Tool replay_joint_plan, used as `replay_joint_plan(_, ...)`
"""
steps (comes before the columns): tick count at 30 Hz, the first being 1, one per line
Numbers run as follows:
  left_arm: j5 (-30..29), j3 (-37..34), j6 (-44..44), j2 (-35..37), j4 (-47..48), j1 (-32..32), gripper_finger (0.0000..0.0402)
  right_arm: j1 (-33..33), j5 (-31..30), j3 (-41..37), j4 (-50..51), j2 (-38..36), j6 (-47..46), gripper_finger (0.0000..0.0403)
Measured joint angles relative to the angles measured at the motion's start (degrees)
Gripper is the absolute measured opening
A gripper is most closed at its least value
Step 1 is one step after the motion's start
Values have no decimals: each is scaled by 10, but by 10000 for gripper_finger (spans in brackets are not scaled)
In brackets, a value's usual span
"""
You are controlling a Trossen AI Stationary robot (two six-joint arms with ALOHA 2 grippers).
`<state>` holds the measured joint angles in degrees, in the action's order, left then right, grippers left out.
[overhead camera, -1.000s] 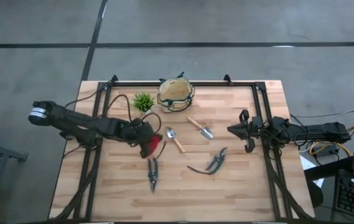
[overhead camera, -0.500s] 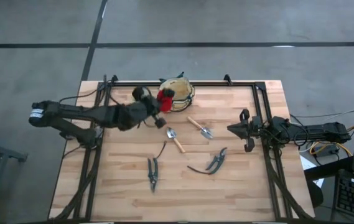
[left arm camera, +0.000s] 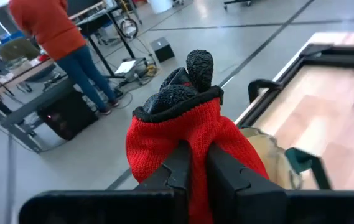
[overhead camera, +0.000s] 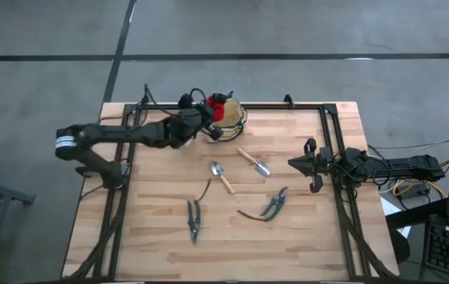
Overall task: Pick & Place Garden tools in Gardening bag
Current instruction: Put the red gloves into the white gardening bag, then adjust the white gardening bag
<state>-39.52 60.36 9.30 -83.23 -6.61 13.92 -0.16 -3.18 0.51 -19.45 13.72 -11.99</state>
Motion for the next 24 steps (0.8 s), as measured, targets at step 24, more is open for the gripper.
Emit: replay_joint_plan(24,90,126,-71,-117,128,44,134,0,2,0,29,0,-31,29)
